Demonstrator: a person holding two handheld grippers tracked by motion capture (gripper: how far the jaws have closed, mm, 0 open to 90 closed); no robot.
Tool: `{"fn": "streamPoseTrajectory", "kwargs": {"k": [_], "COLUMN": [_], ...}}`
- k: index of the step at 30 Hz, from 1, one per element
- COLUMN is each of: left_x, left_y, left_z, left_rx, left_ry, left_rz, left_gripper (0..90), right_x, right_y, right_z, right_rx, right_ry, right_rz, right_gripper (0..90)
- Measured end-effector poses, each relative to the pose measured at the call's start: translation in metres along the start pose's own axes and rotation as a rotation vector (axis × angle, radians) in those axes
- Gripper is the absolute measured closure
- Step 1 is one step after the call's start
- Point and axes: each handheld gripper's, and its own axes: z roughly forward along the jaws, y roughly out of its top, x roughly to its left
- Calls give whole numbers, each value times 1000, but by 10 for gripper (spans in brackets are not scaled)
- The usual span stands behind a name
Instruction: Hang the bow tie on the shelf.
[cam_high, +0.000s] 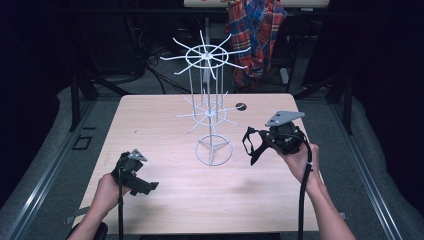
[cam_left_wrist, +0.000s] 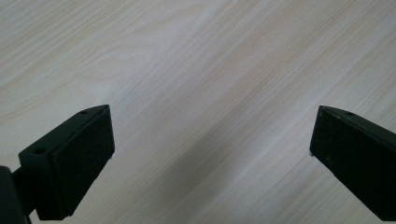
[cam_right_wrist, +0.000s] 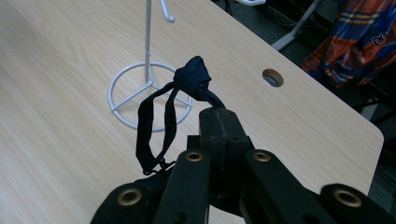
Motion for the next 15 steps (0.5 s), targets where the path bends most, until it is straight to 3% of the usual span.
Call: {"fn": "streamPoseTrajectory", "kwargs": {"k": [15], "left_x": [0], "left_y": [0], "left_z": [0], "left_rx": [-3], "left_ry": [-8], "left_rz": [2], "left_gripper": [0], "right_x": [-1], "right_y": [13], "right_z": [-6], "right_rx": [-38], "right_ry": [0], "right_rz": [5], "right_gripper": [900]}}
